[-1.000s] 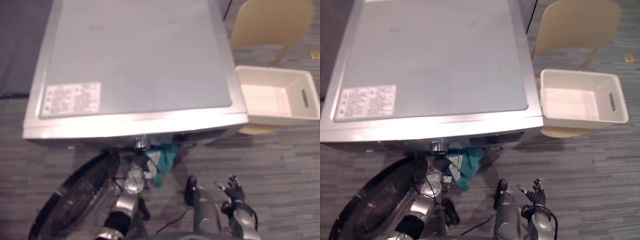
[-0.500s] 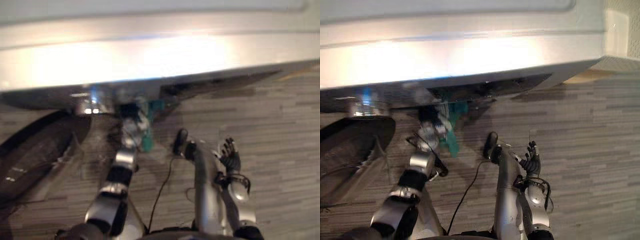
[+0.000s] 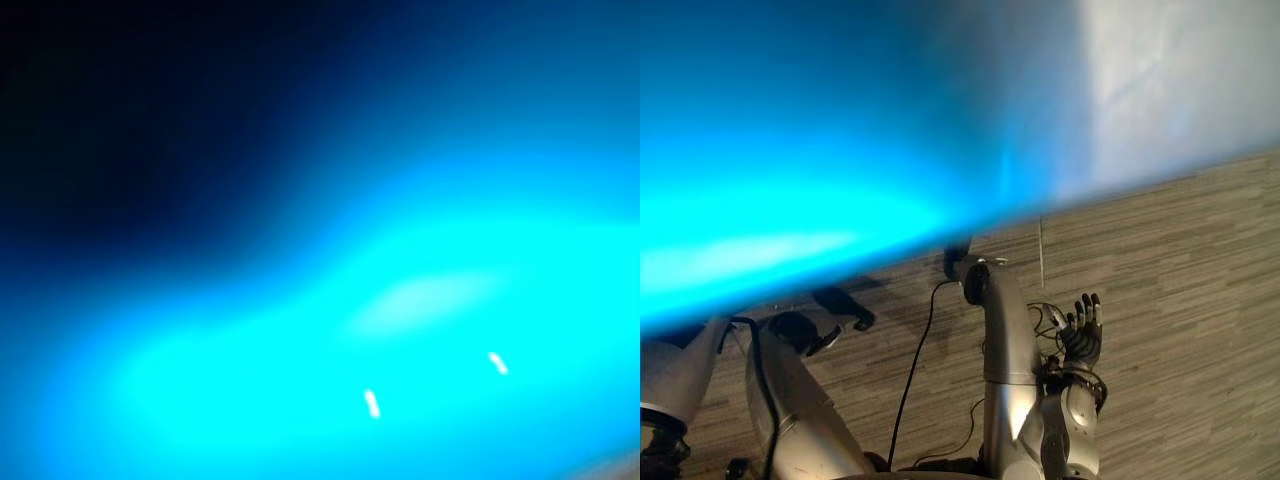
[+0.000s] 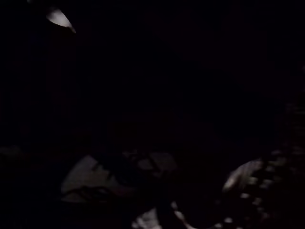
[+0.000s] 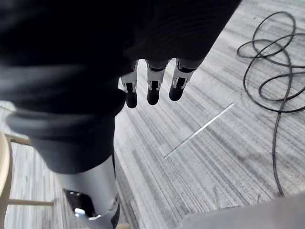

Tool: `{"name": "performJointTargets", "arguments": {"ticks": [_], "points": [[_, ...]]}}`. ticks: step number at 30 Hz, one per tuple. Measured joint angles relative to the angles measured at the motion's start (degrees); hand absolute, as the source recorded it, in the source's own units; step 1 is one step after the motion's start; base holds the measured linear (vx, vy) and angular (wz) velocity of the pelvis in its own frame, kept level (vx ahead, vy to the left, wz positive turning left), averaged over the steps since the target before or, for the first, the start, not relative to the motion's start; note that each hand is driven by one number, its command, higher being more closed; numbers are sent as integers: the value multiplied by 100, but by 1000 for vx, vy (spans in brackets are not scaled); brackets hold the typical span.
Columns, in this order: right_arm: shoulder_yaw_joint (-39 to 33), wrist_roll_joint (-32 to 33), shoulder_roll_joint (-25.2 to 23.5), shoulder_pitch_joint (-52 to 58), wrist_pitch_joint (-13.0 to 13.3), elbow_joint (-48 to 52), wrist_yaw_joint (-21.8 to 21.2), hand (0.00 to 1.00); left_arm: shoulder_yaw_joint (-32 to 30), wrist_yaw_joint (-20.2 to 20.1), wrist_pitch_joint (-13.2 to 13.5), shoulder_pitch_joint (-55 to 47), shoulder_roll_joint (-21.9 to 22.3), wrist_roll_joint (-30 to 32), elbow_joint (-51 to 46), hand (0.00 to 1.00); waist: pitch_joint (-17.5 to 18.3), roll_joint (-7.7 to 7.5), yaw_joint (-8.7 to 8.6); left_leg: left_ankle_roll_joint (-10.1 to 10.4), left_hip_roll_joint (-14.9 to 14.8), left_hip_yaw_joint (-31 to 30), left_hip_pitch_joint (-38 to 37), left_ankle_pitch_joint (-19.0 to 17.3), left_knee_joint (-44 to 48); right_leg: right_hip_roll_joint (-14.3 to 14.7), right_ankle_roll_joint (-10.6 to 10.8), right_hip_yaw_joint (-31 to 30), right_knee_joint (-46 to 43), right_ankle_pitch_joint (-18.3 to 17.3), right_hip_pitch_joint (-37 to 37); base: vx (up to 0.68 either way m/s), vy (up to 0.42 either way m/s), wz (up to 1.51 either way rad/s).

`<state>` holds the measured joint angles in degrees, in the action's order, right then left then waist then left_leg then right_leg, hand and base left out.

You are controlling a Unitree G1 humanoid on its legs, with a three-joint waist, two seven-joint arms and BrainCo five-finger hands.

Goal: Pick up the laundry basket with both hands and put the clothes into the washing machine.

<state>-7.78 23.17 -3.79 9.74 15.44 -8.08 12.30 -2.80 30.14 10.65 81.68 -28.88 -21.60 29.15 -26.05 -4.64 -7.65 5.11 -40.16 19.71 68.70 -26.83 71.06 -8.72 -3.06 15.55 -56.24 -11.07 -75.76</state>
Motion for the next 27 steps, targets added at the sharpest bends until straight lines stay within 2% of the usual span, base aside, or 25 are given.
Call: {"name": "performJointTargets", "arguments": {"ticks": [3, 6, 10, 11, 16, 18, 21, 22, 27], "points": [[-208, 107, -17, 143, 107, 35, -82, 0, 393, 143, -137, 113, -233, -17, 86, 100, 78, -129, -11, -1, 1, 66, 43, -1, -52, 10, -23, -10, 44, 27, -102, -54, -46, -4], [-442, 195, -15, 420, 108, 16, -179, 0, 1066, 347, -143, 149, -561, 71, 87, 100, 150, -243, -23, 0, 3, 100, 82, -2, -67, 28, -16, -47, 53, 48, -206, -71, -50, -4], [-733, 213, 20, 653, 111, 57, -253, 0, 2021, 523, -208, 151, -761, 824, 158, 100, 151, -244, 19, -2, 37, 99, 94, 2, -62, -6, -28, -58, 9, 55, -240, -40, -36, 2], [-734, 212, 20, 655, 113, 68, -262, 0, 2179, 534, -209, 152, -786, 1073, 249, 0, 153, -240, 30, -3, 43, 100, 97, 2, -62, -14, -28, -59, 2, 55, -246, -36, -27, 3], [-733, 212, 21, 667, 180, 334, -385, 0, 2694, 474, -337, 221, -813, 1726, 710, 0, 156, -235, 68, -4, 58, 104, 102, 5, -61, -23, -32, -70, -8, 58, -265, -42, -25, 1], [-733, 212, 20, 715, 202, 424, -408, 0, 2783, 311, -416, 229, -812, 1901, 916, 0, 235, -225, 72, 0, 56, 101, 179, 9, -57, -23, -45, -64, 2, 78, -331, -50, -24, -2], [-734, 216, 5, 848, 203, 445, -487, 0, 2982, -248, -604, 298, -812, 2065, 1207, 0, 303, -216, 86, -5, 48, 82, 275, 19, -26, -22, -56, -59, 8, 114, -400, -51, -14, -2], [-734, 224, -1, 881, 198, 421, -489, 0, 2995, -433, -670, 338, -813, 2323, 1289, 0, 306, -208, 75, -6, 47, 61, 310, 19, -9, -23, -54, -49, 20, 131, -405, -66, -10, -1], [-735, 415, -16, 953, 183, 241, -553, 0, 3000, -931, -767, 425, -811, 2873, 1447, 0, 306, -208, 65, -26, 52, 18, 381, 30, 7, -32, -35, -22, 59, 170, -405, -61, -5, 0]]}}
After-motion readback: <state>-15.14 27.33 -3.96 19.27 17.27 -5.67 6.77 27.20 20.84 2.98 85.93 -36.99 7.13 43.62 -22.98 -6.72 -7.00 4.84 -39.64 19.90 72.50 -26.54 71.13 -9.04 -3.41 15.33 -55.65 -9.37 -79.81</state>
